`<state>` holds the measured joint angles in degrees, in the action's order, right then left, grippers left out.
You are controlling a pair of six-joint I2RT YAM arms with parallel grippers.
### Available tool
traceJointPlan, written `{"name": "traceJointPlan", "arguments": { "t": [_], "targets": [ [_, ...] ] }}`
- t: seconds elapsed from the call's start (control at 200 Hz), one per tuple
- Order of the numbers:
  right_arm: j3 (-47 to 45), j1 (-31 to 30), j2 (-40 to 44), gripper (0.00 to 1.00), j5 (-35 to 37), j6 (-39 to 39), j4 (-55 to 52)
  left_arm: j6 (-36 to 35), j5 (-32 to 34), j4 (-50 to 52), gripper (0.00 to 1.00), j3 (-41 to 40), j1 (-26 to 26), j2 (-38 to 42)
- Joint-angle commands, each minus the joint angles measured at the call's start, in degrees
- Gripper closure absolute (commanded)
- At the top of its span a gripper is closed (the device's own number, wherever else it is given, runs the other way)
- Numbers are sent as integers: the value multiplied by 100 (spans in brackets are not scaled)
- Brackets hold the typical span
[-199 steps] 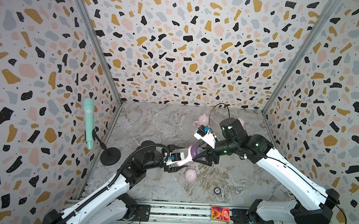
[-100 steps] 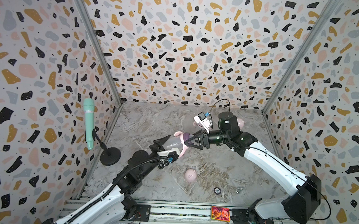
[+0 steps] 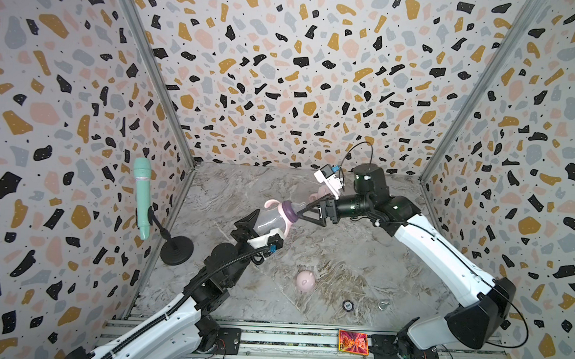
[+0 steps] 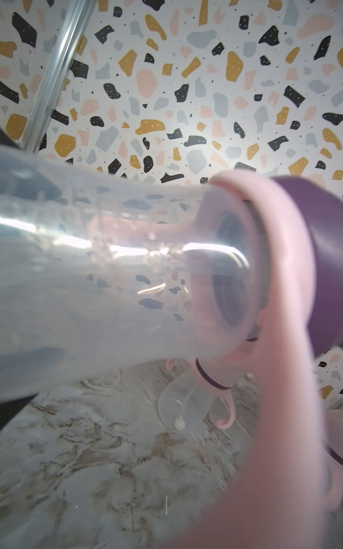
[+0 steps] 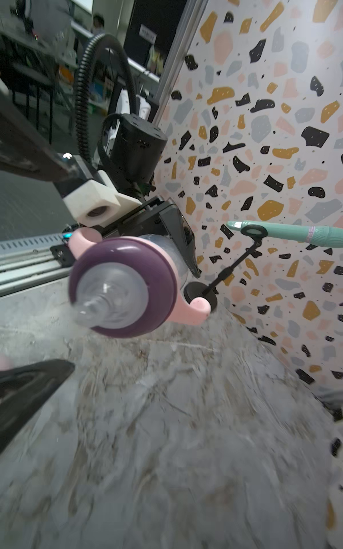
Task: Assemble the baby bottles
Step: Screw the nipple onto the baby bottle.
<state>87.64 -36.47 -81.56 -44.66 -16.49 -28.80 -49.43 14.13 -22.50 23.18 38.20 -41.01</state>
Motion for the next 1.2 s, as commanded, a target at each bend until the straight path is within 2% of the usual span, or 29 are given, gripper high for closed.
{"name": "traceJointPlan", "arguments": {
  "t": [0.0,0.12,0.265,0.365,0.466,0.731,0.966,1.196],
  "targets": [
    [166,8,674,1,700,1527,-1210,547,-515,128,88,298,4,-40],
    [-295,-148,1293,0,1002,2137,-1222,770,-1626,730,86,604,4,-210],
    [-1025,-815,1891,2,1731,2844,-1138,834,-3304,1808,88,1240,-5,-580],
    [-1397,-1033,2213,1,1756,3140,-1052,866,-4237,2072,89,1489,-5,-780],
    [-1604,-1101,2482,0,1673,3299,-976,823,-4792,2293,89,1655,-6,-890],
    [-1754,-1144,2831,1,2107,3442,-792,689,-5497,2768,88,1942,-1,-1071],
    [-1860,-1263,2707,1,1539,3506,-979,663,-5738,2861,88,1997,-3,-1040],
    [-1970,-1497,2631,6,1433,3431,-934,646,-5788,2909,88,2028,-5,-1092]
  ]
}}
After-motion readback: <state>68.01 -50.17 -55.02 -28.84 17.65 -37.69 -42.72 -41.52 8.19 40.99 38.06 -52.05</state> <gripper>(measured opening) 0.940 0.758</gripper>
